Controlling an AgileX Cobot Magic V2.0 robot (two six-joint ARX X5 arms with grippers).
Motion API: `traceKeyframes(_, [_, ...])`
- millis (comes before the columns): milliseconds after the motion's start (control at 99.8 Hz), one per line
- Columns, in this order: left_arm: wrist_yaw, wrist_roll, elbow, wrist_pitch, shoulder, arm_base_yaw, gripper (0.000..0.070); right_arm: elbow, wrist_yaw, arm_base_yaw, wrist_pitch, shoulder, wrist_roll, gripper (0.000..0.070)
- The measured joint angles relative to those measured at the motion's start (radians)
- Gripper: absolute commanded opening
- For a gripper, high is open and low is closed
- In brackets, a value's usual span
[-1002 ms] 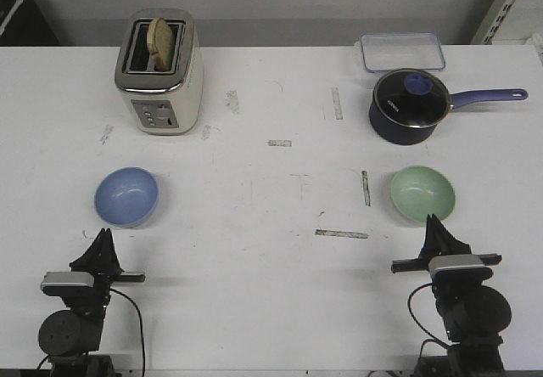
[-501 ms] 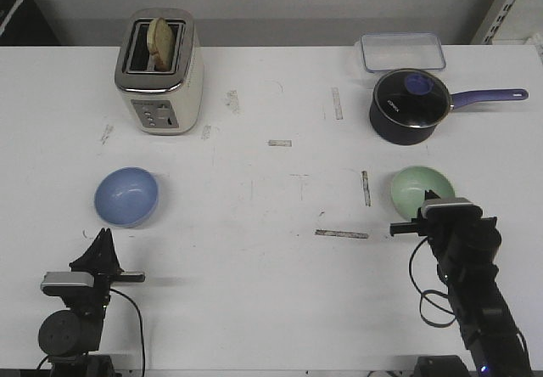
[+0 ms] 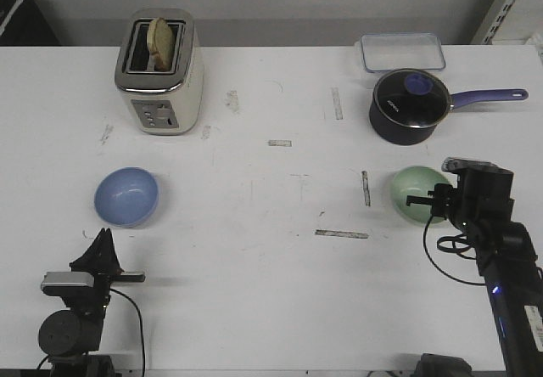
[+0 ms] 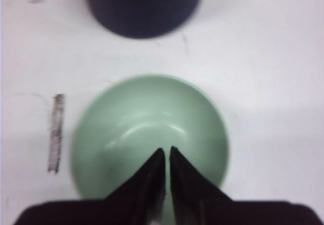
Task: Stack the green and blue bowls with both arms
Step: 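Reach the right gripper forward to the rim of the pale green bowl, then grip the green bowl rim and drag it toward the table center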
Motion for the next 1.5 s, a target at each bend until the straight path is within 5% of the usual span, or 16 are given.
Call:
traceKeyframes(160, [0.0, 0.0, 0.0, 0.0, 0.0, 0.0, 0.0001, 0.004, -0.102, -0.1, -0.006, 0.023, 0.035, 0.0374])
traceKeyframes(290, [0.0, 0.0, 0.0, 0.0, 0.0, 0.0, 0.0001, 0.004, -0.177, -0.166, -0.014, 0.027, 0.052, 0.053])
traceKeyframes(441, [0.0, 0.0, 0.0, 0.0, 0.0, 0.0, 0.0001, 0.004, -0.236, -0.217, -0.025, 0.035, 0.063, 0.0551])
traceKeyframes(791, [0.0, 0.0, 0.0, 0.0, 0.0, 0.0, 0.0001, 0.005, -0.239, -0.226, 0.029, 0.202, 0.065, 0.0547])
traceKeyframes(911, [0.0, 0.0, 0.0, 0.0, 0.0, 0.0, 0.0001, 0.006, -0.239, -0.226, 0.063, 0.28, 0.065, 0.0503])
traceKeyframes(1102, [0.0, 0.0, 0.0, 0.0, 0.0, 0.0, 0.0001, 0.006, -0.239, -0.225, 0.088, 0.343, 0.065, 0.0168])
traceKeyframes(1242, [0.0, 0.0, 0.0, 0.0, 0.0, 0.0, 0.0001, 0.008, -0.239, -0.226, 0.106, 0.344, 0.065, 0.0035])
traceKeyframes(1502, [0.0, 0.0, 0.0, 0.0, 0.0, 0.0, 0.0001, 0.045, -0.239, -0.222, 0.078, 0.344, 0.065, 0.0005])
